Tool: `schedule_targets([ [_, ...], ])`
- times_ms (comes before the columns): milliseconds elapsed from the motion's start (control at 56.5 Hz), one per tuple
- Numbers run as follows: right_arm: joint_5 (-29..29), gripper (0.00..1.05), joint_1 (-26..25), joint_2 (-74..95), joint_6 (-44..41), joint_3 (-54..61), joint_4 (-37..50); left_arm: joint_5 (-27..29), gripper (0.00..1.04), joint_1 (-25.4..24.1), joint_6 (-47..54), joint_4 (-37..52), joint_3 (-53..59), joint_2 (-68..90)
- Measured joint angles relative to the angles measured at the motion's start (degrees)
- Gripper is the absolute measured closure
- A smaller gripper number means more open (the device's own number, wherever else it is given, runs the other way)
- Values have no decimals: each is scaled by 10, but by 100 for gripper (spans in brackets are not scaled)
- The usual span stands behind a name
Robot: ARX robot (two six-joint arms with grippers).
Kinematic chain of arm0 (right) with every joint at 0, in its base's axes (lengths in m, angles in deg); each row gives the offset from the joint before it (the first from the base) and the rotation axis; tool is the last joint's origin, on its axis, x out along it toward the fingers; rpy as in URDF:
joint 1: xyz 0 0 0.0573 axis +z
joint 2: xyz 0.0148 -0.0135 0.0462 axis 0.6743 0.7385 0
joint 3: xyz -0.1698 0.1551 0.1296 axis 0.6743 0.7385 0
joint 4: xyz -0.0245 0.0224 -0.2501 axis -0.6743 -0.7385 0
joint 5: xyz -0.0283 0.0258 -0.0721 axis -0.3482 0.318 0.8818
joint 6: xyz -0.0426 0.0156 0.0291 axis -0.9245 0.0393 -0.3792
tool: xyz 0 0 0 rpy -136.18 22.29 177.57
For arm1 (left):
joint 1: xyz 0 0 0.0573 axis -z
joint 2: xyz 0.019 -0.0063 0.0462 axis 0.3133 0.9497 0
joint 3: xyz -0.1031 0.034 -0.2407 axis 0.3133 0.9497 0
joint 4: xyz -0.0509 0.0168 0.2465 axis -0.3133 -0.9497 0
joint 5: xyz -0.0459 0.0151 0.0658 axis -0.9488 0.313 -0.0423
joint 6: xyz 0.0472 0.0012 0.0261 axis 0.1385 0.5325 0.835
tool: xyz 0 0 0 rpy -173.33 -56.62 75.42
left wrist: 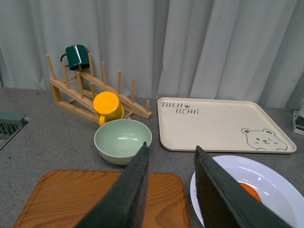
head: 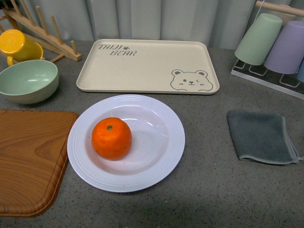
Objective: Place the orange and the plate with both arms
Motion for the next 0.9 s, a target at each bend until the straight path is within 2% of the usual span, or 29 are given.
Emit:
schedule_targets([
  [53, -28, 9, 2, 58, -26, -5, 32, -1, 64, 0, 0, 0, 0, 0],
  [212, -20, 9, 52, 284, -31, -38, 188, 0, 37, 0, 0, 0, 0, 0],
  [301, -35, 9, 77, 438, 5, -82, 249, 0, 21, 0, 0, 0, 0, 0],
  [390, -66, 9, 90, 593, 63, -138, 255, 0, 5, 0, 0, 0, 0, 0],
  [638, -187, 9, 119, 910, 209, -290, 222, 0, 7, 0, 2, 0, 0, 0],
  [761, -240, 9, 131, 997, 256, -345, 191, 0, 7, 0, 2, 0, 0, 0],
  [903, -295, 9, 144, 1076, 322, -396, 200, 0, 7, 0, 2, 0, 0, 0],
])
